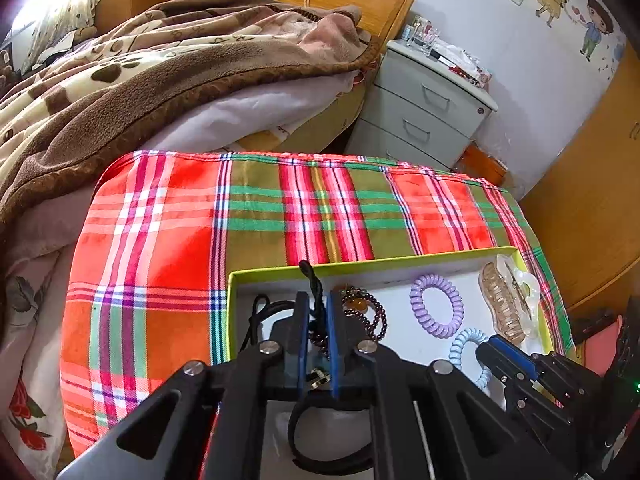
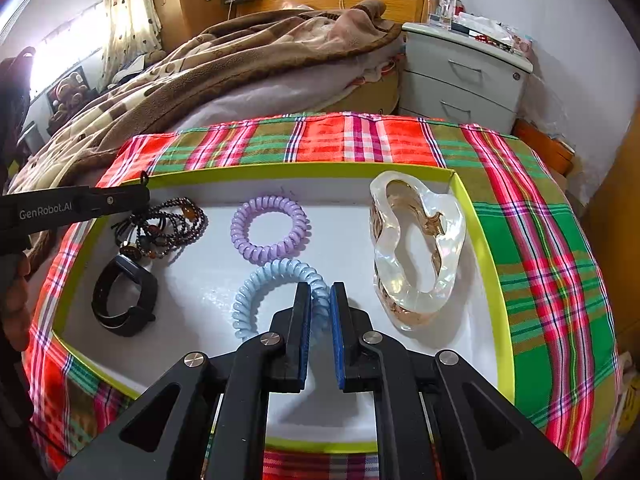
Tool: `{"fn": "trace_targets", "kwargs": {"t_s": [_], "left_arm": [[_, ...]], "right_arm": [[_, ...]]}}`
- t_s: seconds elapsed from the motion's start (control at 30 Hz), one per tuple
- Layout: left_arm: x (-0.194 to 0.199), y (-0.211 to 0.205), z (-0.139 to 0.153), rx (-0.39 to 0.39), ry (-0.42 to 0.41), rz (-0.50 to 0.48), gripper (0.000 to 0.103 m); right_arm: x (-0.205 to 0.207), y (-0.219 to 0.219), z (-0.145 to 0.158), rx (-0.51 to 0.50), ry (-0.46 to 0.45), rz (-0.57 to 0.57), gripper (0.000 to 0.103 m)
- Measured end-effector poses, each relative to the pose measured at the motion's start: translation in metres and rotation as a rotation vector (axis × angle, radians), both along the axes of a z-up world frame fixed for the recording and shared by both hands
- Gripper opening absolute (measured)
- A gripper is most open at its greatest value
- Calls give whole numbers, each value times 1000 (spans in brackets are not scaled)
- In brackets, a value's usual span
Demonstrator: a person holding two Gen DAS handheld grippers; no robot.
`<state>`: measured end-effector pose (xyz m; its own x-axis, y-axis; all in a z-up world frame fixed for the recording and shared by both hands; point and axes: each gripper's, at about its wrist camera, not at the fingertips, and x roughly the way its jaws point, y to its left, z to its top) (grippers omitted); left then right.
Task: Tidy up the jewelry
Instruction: 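Open the left tool to drop the bracelets while the right tool releases the white tie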
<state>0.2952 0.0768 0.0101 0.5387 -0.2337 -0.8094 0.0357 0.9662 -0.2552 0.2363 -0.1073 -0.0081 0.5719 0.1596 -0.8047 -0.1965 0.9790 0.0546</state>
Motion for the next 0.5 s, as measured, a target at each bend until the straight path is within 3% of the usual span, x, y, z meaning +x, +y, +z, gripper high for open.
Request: {"fn": "trace_targets", "kwargs": {"t_s": [0.13,0.5], "left_arm": [[-3,1,4,-2,-8,-2,24],[-21,1,20,2,-32,9,31]], "right_arm": [[-1,0,2,1,-4,-1,11],[-17,-3,17,21,-48,-4,14]]}}
